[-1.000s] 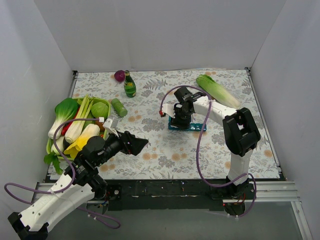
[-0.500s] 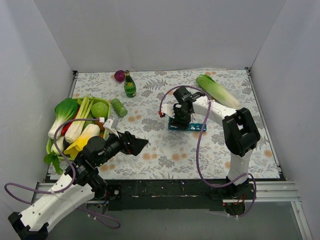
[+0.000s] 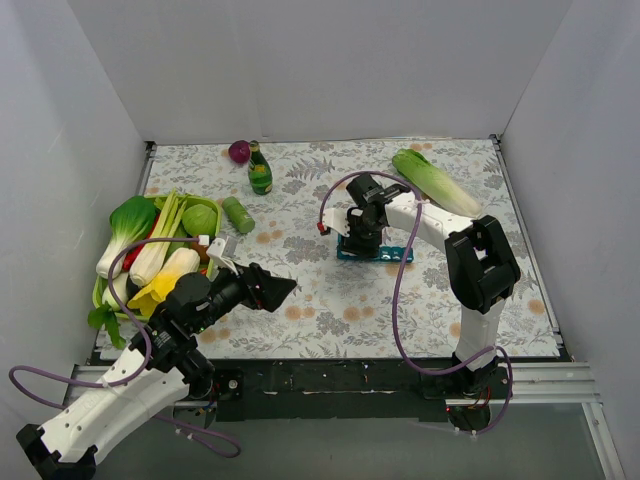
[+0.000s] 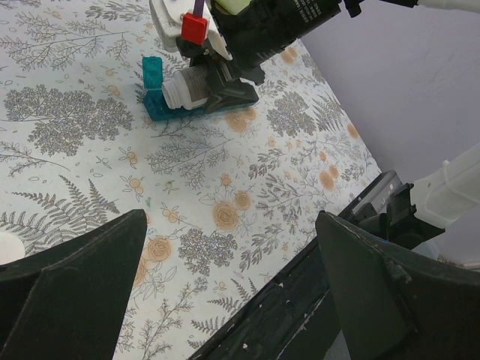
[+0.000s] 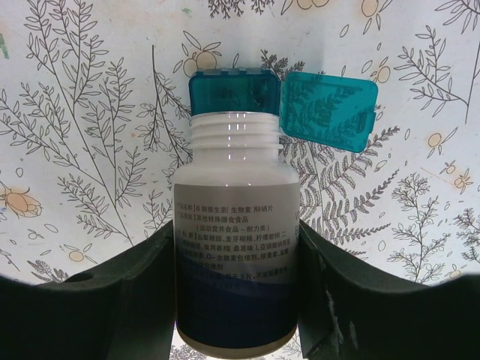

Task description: Sort the pills into containers

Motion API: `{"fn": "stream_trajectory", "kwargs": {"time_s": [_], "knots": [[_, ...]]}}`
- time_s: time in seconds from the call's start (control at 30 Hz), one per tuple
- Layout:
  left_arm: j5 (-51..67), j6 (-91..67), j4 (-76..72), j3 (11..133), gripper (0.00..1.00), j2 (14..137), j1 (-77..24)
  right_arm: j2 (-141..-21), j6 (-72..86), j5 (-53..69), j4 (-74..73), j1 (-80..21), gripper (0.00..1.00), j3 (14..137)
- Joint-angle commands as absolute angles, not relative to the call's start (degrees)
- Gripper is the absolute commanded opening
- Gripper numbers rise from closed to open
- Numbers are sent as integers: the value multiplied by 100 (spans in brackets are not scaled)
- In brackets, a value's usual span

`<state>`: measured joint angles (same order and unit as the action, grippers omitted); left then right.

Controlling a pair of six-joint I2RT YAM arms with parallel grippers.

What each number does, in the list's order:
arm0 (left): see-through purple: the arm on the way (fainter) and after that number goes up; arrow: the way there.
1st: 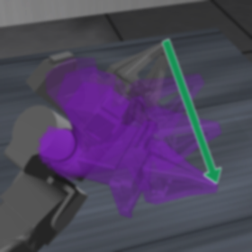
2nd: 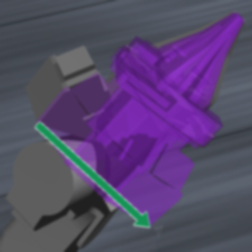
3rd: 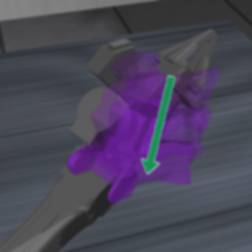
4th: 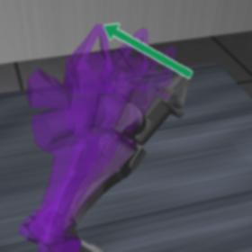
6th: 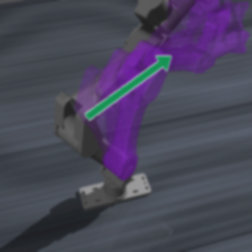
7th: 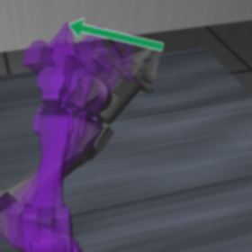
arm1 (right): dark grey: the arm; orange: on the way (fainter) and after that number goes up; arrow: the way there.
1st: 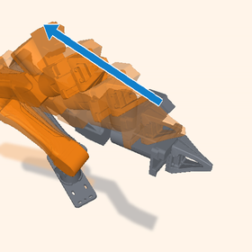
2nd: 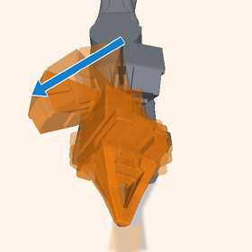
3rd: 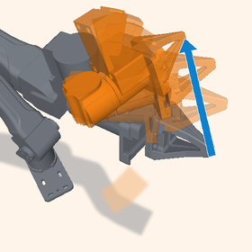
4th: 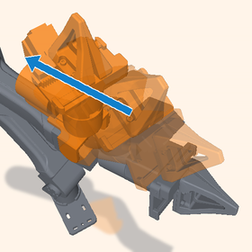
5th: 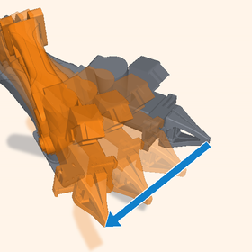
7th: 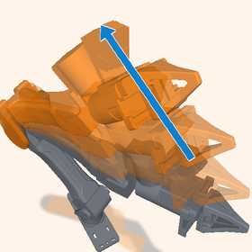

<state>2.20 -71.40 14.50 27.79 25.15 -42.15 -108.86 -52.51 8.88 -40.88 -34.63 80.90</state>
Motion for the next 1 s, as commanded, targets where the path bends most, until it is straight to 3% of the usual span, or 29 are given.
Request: {"fn": "stream_trajectory", "kwargs": {"time_s": [0.0,0.97], "knots": [[229,-7137,1362,2760,97,2452,-4192,-10819,-5317,844,-4298,-3489,4,8350],[202,-7172,1380,2681,97,2294,-4201,-10960,-5309,650,-4570,-3568,4,8587]]}}
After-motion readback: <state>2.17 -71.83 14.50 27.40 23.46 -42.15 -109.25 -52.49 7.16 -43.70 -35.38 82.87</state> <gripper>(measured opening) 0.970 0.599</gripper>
